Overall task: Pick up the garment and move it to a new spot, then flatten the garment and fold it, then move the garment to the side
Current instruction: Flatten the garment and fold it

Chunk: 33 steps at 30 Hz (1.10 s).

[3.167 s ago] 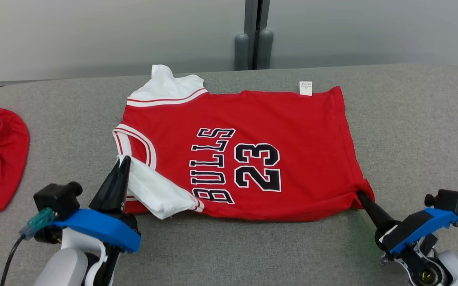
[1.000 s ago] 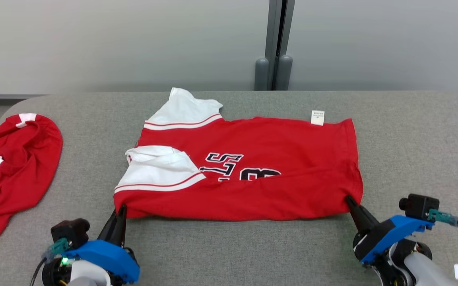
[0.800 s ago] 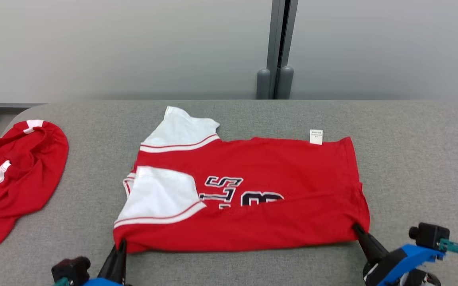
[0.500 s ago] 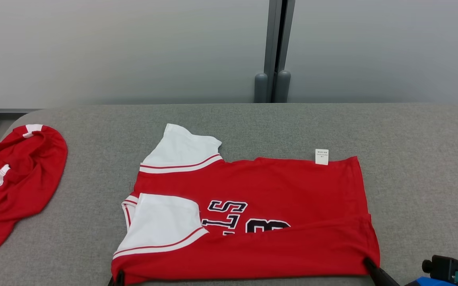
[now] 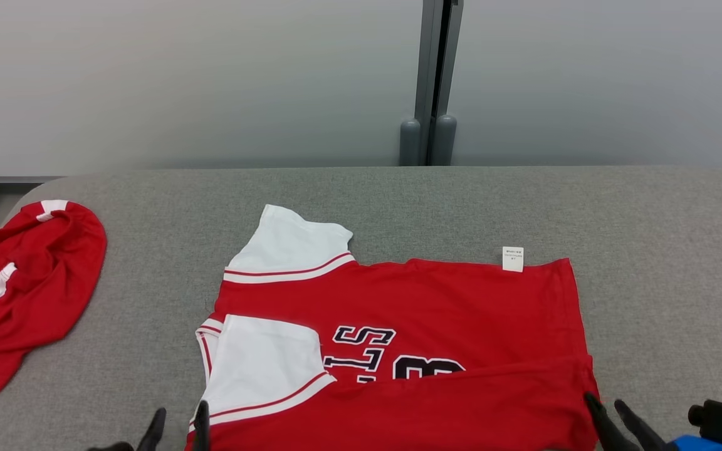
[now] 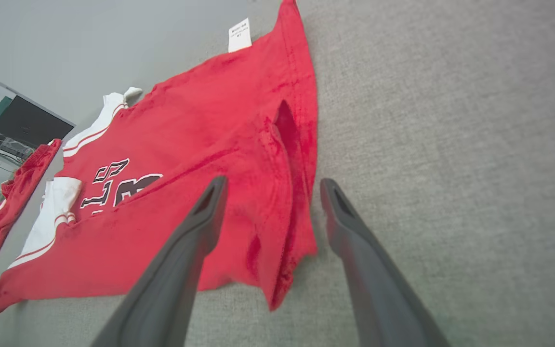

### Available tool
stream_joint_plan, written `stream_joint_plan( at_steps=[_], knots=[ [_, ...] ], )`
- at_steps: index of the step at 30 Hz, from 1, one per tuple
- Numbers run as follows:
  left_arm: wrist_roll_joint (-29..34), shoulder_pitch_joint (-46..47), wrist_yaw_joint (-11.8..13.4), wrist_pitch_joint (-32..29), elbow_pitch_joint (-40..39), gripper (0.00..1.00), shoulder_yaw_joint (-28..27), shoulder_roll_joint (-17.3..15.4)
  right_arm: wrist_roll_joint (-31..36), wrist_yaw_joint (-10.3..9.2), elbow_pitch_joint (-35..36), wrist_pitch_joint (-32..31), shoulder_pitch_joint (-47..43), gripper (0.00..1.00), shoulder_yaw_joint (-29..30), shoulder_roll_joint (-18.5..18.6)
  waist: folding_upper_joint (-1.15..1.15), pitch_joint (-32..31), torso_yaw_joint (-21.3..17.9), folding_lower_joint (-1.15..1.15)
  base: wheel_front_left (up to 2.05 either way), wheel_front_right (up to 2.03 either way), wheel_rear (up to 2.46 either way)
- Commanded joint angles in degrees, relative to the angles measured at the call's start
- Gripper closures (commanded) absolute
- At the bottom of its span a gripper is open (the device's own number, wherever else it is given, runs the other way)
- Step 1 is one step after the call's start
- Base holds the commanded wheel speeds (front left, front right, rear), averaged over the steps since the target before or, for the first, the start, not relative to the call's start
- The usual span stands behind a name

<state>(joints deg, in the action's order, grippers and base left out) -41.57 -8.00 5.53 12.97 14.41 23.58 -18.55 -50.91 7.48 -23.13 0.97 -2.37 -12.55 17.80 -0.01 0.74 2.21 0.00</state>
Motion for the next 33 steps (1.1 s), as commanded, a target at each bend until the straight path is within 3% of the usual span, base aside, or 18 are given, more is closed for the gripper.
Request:
stream_joint_plan(
  at_steps=[1, 6, 12, 18, 26, 33],
  knots=[
    [0.97, 1.84, 0.26, 1.0, -1.04, 0.0, -1.0, -0.6, 2.95, 0.03, 1.35, 0.88, 1.07, 0.0, 1.44, -0.4, 0.01, -0.33, -0.17, 0.0, 0.0, 0.0, 0.0],
    [4.23, 5.02, 0.49, 2.16, -3.55, 0.0, -4.94, -0.66, 9.75, 0.03, 6.23, 3.56, 3.19, 0.0, 4.98, -2.63, 0.01, -0.58, -0.25, 0.0, 0.0, 0.0, 0.0],
    [12.06, 7.37, -0.04, 2.25, -8.9, 0.0, -13.7, 2.16, 16.25, 0.03, 10.47, 7.62, 4.63, 0.0, 7.12, -5.92, 0.01, -0.74, 0.25, 0.0, 0.0, 0.0, 0.0],
    [18.63, 6.2, -3.31, 2.26, -9.26, 0.0, -18.72, 4.03, 21.24, 0.03, 11.82, 10.94, 4.05, 0.0, 7.19, -7.15, 0.01, -0.91, 0.56, 0.0, 0.0, 0.0, 0.0],
    [21.52, 4.71, -8.06, 2.26, -3.6, 0.0, -18.54, 2.85, 26.61, 0.03, 12.53, 12.6, 1.28, 0.0, 8.29, -6.15, 0.01, -1.13, 0.43, 0.0, 0.0, 0.0, 0.0],
    [21.22, 5.99, -9.01, 2.26, -1.15, 0.0, -18.11, 2.54, 28.56, 0.03, 12.76, 12.68, -0.07, 0.0, 9.38, -7.02, 0.01, -1.37, 0.37, 0.0, 0.0, 0.0, 0.0]
  ],
)
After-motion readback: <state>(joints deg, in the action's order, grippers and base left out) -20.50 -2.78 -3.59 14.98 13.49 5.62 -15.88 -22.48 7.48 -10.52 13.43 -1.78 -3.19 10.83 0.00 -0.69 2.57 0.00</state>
